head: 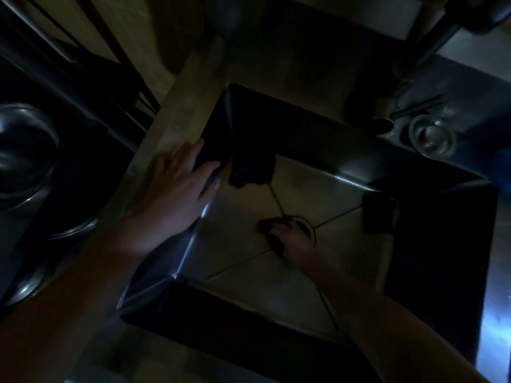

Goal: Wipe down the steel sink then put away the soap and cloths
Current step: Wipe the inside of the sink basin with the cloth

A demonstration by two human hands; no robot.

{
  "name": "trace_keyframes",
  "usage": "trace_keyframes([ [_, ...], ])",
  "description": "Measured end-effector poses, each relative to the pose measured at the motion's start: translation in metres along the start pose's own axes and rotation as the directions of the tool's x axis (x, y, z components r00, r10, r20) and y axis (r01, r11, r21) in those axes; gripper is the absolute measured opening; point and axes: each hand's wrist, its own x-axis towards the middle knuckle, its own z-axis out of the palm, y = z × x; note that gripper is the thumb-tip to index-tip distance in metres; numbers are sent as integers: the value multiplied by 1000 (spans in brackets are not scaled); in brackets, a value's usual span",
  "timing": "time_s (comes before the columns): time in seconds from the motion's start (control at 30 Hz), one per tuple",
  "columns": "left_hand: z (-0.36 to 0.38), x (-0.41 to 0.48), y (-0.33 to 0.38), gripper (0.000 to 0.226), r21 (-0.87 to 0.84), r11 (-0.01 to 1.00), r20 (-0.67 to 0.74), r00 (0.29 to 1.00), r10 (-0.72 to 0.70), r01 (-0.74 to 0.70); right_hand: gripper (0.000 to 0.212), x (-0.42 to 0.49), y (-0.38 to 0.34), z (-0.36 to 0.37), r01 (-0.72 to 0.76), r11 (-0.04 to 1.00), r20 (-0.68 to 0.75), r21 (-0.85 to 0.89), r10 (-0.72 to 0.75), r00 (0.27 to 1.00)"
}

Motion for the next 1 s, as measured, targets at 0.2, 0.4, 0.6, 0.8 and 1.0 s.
trace_keyframes([
  [0.2, -1, -10, -4, 41, 3, 1000, 6, 1000, -16, 16, 49, 19, -22, -14, 78, 972, 157, -220, -43, 987],
  [0.4, 0, -25, -15, 44, 19, 1000, -14, 1000, -16, 17, 45, 71, -69, -26, 124, 955, 28, -270, -121, 992],
  [0.6, 2, -41, -23, 46, 29, 1000, -61, 998, -8, 9, 38, 82, -111, -5, 160, 964, 74, -213, -147, 986],
  [0.8, 4, -51, -23, 46, 46, 999, -67, 998, -2, 5, 38, -7, -86, 30, 182, 981, 212, 62, -191, 958],
  [1.0, 5, -57, -20, 45, 52, 998, -62, 998, -16, 20, 31, -31, -26, 12, 340, 914, 142, -224, -314, 939],
])
